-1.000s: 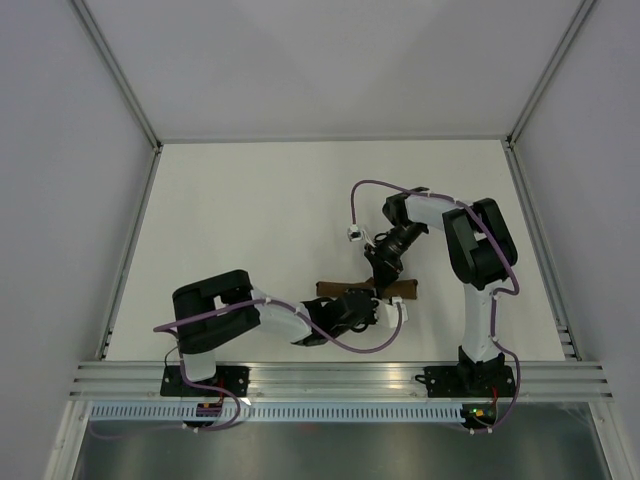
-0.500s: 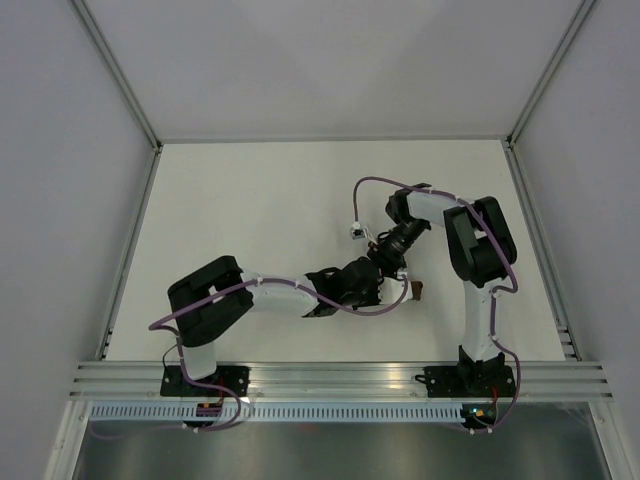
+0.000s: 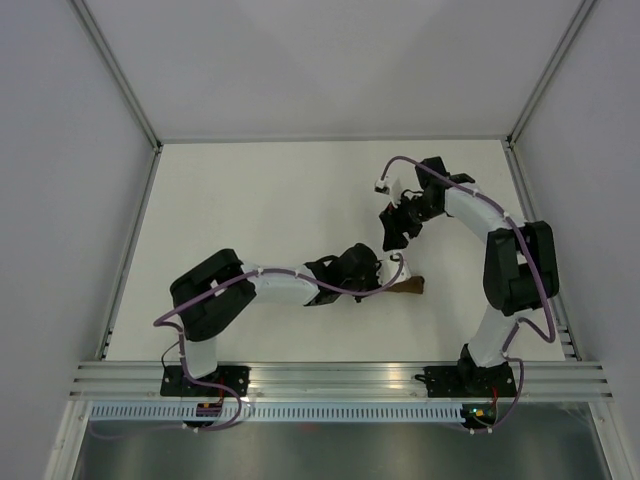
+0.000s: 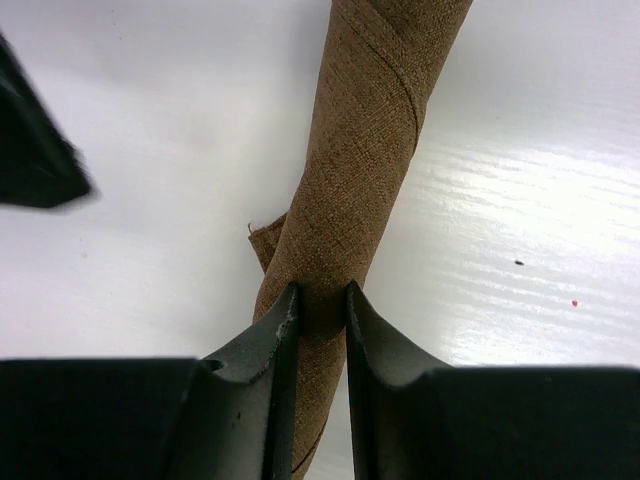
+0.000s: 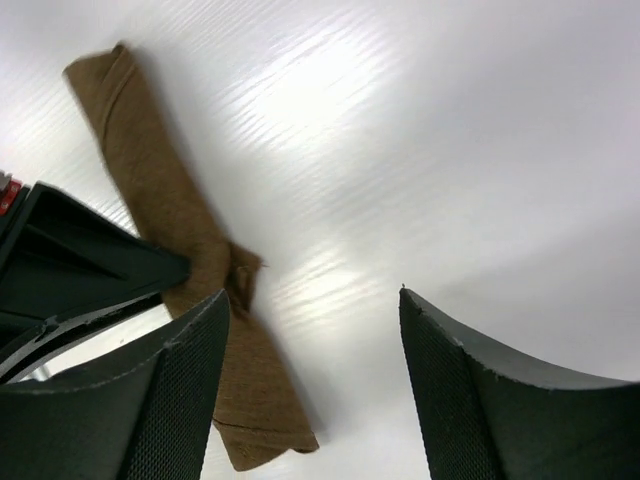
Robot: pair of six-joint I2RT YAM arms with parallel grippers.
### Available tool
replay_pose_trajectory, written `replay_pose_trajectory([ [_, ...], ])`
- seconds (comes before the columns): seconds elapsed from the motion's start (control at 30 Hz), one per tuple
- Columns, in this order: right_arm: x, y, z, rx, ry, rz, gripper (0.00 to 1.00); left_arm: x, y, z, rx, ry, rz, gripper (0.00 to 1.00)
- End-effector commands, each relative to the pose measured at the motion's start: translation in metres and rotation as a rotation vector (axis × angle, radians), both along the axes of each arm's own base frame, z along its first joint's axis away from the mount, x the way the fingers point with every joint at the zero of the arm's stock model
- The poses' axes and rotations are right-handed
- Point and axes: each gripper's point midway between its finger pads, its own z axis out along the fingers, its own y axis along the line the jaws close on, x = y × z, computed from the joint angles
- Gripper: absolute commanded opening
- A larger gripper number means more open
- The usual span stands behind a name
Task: Fold the napkin, place the utensils inside, and roll it up
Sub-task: Roll the napkin with the utensil
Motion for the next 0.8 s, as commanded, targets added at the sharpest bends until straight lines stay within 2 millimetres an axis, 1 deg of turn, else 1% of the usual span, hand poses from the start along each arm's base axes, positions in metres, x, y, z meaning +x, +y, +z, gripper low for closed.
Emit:
replay_pose_trajectory([
  [0.0,0.03,-0.015,0.036,-0.004,-0.144,-0.173,0.73,-0.028,0.041,-0.067,0.178,0.225,0.087,0.08],
  [0.03,0.028,-0.018,0.039,-0.002,-0.147,-0.183,0.72,-0.027,0.042,-0.069,0.178,0.231,0.099,0.09],
  [0.07,0.024,-0.025,0.039,-0.005,-0.134,-0.204,0.71,-0.025,0.043,-0.07,0.176,0.243,0.119,0.08],
  [0.1,0.022,-0.03,0.047,-0.002,-0.152,-0.223,0.7,-0.024,0.044,-0.072,0.178,0.245,0.132,0.08],
  [0.13,0.019,-0.033,0.049,-0.002,-0.151,-0.232,0.67,-0.023,0.044,-0.073,0.179,0.248,0.145,0.08],
  [0.17,0.01,-0.042,0.044,-0.016,-0.131,-0.231,0.64,-0.02,0.044,-0.073,0.172,0.256,0.165,0.08],
  [0.2,0.004,-0.047,0.048,-0.02,-0.142,-0.225,0.55,-0.02,0.045,-0.076,0.176,0.264,0.177,0.09],
  [0.23,-0.002,-0.053,0.046,-0.038,-0.137,-0.22,0.51,-0.02,0.044,-0.076,0.174,0.269,0.185,0.09],
  [0.27,-0.015,-0.061,0.036,-0.064,-0.109,-0.204,0.49,-0.015,0.043,-0.076,0.164,0.275,0.216,0.09],
  [0.3,-0.022,-0.067,0.037,-0.079,-0.114,-0.204,0.45,-0.018,0.048,-0.083,0.194,0.297,0.226,0.09],
  [0.33,-0.028,-0.073,0.032,-0.1,-0.109,-0.198,0.41,-0.018,0.049,-0.085,0.198,0.306,0.24,0.1],
  [0.37,-0.043,-0.081,0.022,-0.124,-0.069,-0.2,0.4,-0.016,0.049,-0.085,0.195,0.312,0.267,0.1],
  [0.43,-0.054,-0.088,0.018,-0.15,-0.075,-0.175,0.39,-0.016,0.05,-0.09,0.205,0.331,0.289,0.1],
  [0.47,-0.066,-0.094,0.01,-0.173,-0.046,-0.172,0.39,-0.014,0.048,-0.089,0.203,0.34,0.314,0.1],
  [0.53,-0.075,-0.097,0.008,-0.189,-0.049,-0.155,0.39,-0.012,0.049,-0.092,0.217,0.348,0.336,0.11],
  [0.57,-0.081,-0.098,0.005,-0.192,-0.031,-0.15,0.39,-0.01,0.044,-0.09,0.199,0.365,0.373,0.11],
  [0.63,-0.083,-0.098,0.002,-0.192,-0.012,-0.156,0.39,-0.01,0.043,-0.088,0.201,0.386,0.397,0.11],
  [0.67,-0.083,-0.097,0.001,-0.192,-0.004,-0.157,0.39,-0.004,0.039,-0.086,0.192,0.378,0.434,0.11],
  [0.77,-0.084,-0.095,-0.01,-0.188,0.063,-0.163,0.38,-0.001,0.034,-0.084,0.176,0.4,0.475,0.11],
])
